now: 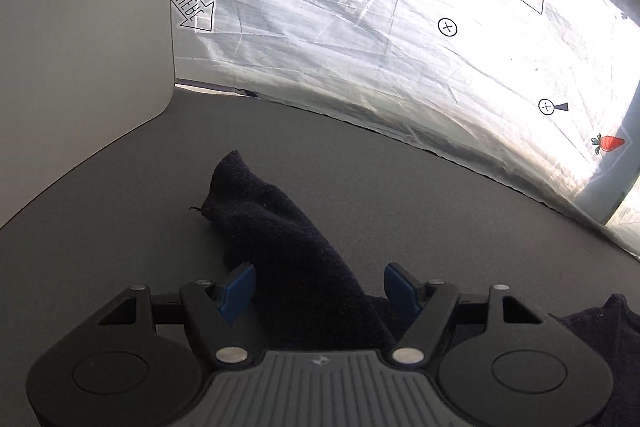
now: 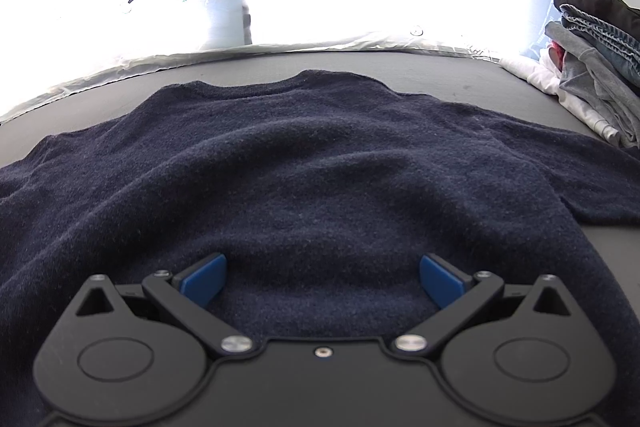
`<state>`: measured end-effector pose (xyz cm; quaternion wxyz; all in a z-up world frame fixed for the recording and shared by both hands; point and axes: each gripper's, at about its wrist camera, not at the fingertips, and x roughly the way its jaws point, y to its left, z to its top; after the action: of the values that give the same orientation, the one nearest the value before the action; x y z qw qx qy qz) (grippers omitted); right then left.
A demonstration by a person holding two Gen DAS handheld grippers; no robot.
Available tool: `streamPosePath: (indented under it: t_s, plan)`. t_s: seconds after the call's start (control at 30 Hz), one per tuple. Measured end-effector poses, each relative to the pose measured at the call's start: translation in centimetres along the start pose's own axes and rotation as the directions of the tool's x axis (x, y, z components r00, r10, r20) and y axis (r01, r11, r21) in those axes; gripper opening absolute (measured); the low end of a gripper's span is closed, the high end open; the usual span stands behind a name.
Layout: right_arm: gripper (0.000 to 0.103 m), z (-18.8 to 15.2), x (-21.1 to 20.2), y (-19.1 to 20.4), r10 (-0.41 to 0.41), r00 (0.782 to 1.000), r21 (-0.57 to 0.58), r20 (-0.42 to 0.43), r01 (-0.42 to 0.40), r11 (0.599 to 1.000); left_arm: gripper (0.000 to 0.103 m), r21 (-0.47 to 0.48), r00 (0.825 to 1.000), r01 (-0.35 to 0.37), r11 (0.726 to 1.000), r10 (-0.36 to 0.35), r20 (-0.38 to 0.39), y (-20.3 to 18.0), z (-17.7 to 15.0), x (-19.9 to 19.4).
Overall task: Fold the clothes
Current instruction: 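Grasp the sweater sleeve cuff with the left tool and lift it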
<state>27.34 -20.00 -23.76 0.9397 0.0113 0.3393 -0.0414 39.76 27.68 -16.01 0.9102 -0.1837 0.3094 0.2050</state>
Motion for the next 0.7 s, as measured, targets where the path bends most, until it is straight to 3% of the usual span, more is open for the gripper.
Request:
streamPosePath:
  t_s: [0.1,0.23,0.47,0.6,0.63,0.7]
  plan:
    - [0.103,0.0,0.0,0.0,-0.001,1.0,0.001,0.0,0.001,1.0,0.072,-0.155,1.0,0.025,0.988,-0.025,0.001,3.0,1.0,0.1]
    - [0.103,0.1,0.1,0.0,-0.001,1.0,0.002,-0.001,0.001,1.0,0.07,-0.312,0.997,0.063,0.948,-0.075,-0.026,5.7,1.9,2.0]
    - [0.103,0.1,0.1,0.0,-0.003,1.0,0.003,-0.002,0.003,1.0,0.069,-0.409,0.997,0.054,0.911,-0.073,-0.031,7.6,3.7,6.4]
    - [0.103,0.1,0.1,0.0,-0.001,1.0,0.001,-0.002,0.001,1.0,0.017,-0.412,0.995,0.06,0.909,-0.086,-0.045,8.4,4.3,7.4]
    - [0.103,0.1,0.1,-0.1,0.0,1.0,0.0,-0.002,0.0,1.0,0.01,-0.418,0.994,0.074,0.905,-0.1,-0.04,8.6,4.3,7.5]
    - [0.103,0.1,0.1,-0.1,0.001,1.0,-0.001,-0.002,-0.001,1.0,0.007,-0.438,0.994,0.094,0.894,-0.108,-0.007,9.1,4.2,6.5]
